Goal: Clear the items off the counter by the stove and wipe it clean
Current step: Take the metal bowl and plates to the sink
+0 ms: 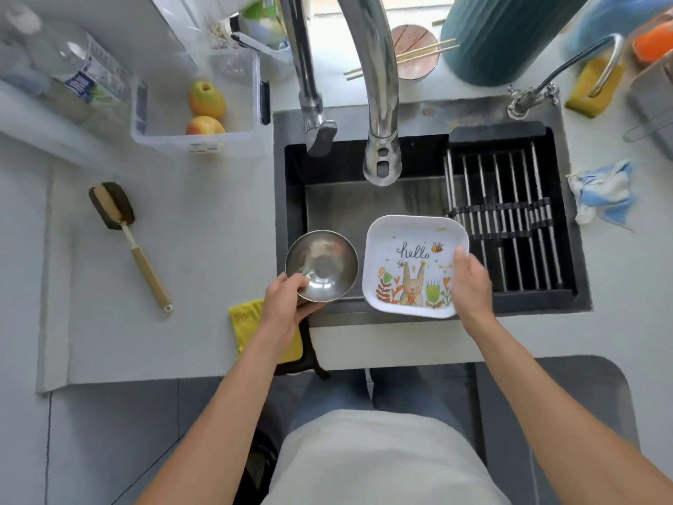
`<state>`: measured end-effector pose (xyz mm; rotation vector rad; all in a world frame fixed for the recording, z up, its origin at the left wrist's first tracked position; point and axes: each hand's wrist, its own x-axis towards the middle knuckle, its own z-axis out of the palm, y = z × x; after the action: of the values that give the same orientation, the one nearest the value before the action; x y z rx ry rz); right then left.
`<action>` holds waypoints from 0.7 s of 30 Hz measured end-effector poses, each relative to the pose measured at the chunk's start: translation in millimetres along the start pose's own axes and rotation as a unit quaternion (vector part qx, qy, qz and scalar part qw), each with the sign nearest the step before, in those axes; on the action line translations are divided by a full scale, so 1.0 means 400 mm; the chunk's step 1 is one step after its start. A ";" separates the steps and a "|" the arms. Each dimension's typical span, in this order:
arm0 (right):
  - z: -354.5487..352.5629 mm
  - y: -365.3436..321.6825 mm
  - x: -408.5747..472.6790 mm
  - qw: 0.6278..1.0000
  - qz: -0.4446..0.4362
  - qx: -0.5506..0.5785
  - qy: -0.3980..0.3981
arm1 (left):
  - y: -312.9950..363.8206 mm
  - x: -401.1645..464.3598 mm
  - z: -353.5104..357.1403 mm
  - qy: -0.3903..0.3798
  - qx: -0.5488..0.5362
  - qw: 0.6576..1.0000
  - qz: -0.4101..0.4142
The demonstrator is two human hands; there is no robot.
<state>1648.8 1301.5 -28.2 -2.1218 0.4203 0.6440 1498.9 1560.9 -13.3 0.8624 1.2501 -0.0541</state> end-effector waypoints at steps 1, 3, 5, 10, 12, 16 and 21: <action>0.016 -0.003 0.018 1.000 0.005 0.001 0.007 | 0.012 0.029 0.017 -0.004 0.009 1.000 -0.004; 0.046 -0.005 0.055 1.000 0.011 -0.003 0.020 | 0.023 0.083 0.049 -0.004 0.010 1.000 -0.018; 0.081 -0.002 0.086 1.000 0.008 -0.010 0.023 | 0.025 0.134 0.077 -0.001 -0.006 0.999 -0.032; 0.167 0.031 0.161 0.999 0.030 -0.012 0.009 | 0.006 0.248 0.143 0.012 -0.007 0.998 -0.054; 0.188 0.046 0.198 0.999 0.039 -0.027 0.009 | -0.008 0.291 0.164 0.023 -0.018 0.998 -0.064; 0.210 0.089 0.283 0.998 0.056 -0.040 0.003 | -0.034 0.359 0.200 0.033 -0.038 0.996 -0.068; 0.236 0.127 0.365 0.998 0.057 -0.033 -0.023 | -0.062 0.424 0.211 0.042 -0.016 0.997 -0.069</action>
<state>1713.6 1339.7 -193.1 -2.1536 0.5038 0.7796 1615.3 1562.5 -164.8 0.7550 1.3844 -0.1096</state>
